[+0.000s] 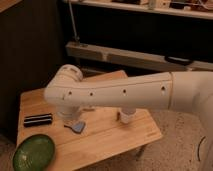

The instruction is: Place the white sponge in the ceramic cup

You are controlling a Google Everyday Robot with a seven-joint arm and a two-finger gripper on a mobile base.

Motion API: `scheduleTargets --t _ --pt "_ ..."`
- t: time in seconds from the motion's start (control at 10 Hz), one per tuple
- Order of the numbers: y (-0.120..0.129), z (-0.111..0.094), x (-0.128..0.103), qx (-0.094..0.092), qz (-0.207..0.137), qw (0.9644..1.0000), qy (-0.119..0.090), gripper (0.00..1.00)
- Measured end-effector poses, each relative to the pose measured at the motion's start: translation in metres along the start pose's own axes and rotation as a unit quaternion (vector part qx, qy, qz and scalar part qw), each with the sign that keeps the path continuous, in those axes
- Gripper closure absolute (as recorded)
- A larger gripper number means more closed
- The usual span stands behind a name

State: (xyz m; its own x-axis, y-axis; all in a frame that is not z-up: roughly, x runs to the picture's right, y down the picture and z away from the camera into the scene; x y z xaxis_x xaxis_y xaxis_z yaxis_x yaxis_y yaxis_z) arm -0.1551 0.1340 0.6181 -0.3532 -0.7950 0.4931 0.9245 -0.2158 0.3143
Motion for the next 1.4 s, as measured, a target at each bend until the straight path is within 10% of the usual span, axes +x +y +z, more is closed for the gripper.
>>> scheduleTargets --t 0.2,0.4,0.5,0.7,1.0,1.4 --pt "0.008 -0.003 0.011 0.011 -0.013 0.9996 0.024 0.95" --pt "0.015 -0.005 0.032 0.028 -0.115 0.992 0.045 0.95" --pt "0.025 -0.004 0.044 0.032 -0.168 0.9839 0.051 0.95" --pt "0.045 0.003 0.07 0.049 -0.283 0.9571 0.041 0.95" --pt "0.069 0.014 0.089 0.063 -0.375 0.9242 0.032 0.95" --pt "0.039 0.009 0.091 0.048 -0.372 0.9242 0.07 0.95"
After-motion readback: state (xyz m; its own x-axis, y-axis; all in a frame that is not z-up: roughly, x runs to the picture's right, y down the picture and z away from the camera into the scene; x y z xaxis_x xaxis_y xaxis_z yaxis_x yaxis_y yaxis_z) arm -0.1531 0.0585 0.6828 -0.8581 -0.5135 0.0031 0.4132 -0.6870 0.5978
